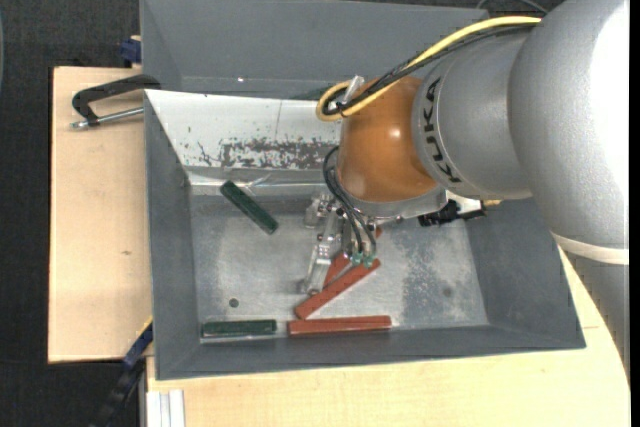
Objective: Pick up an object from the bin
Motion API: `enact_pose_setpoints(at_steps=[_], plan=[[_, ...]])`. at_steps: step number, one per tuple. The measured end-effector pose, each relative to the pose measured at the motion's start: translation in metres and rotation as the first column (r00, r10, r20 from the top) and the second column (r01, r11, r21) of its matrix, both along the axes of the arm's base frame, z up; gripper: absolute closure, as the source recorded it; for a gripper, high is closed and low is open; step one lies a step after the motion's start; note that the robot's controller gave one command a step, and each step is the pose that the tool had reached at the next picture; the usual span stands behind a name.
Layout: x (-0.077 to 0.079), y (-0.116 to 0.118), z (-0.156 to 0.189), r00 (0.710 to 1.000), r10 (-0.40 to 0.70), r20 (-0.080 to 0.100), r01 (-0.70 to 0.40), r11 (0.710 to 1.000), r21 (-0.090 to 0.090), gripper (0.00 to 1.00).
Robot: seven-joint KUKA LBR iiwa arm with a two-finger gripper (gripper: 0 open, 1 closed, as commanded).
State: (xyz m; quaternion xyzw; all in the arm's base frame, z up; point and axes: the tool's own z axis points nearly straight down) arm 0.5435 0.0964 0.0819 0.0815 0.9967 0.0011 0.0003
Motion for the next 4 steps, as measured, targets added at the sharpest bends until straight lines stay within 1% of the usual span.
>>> enact_pose_setpoints(at_steps=[1,2,3,4], plan=[[0.0,0.0,0.0,1.0,0.0,0.0,0.0,1.0,0.0,0.0],[-0.02,-0.023,-0.005,0.985,0.173,0.006,-0.173,0.985,0.001,0.0],[-0.048,-0.068,-0.009,0.975,0.223,0.003,-0.223,0.975,0.0,1.0],[-0.048,-0.068,-0.009,0.975,0.223,0.003,-0.223,0.975,0.0,1.0]])
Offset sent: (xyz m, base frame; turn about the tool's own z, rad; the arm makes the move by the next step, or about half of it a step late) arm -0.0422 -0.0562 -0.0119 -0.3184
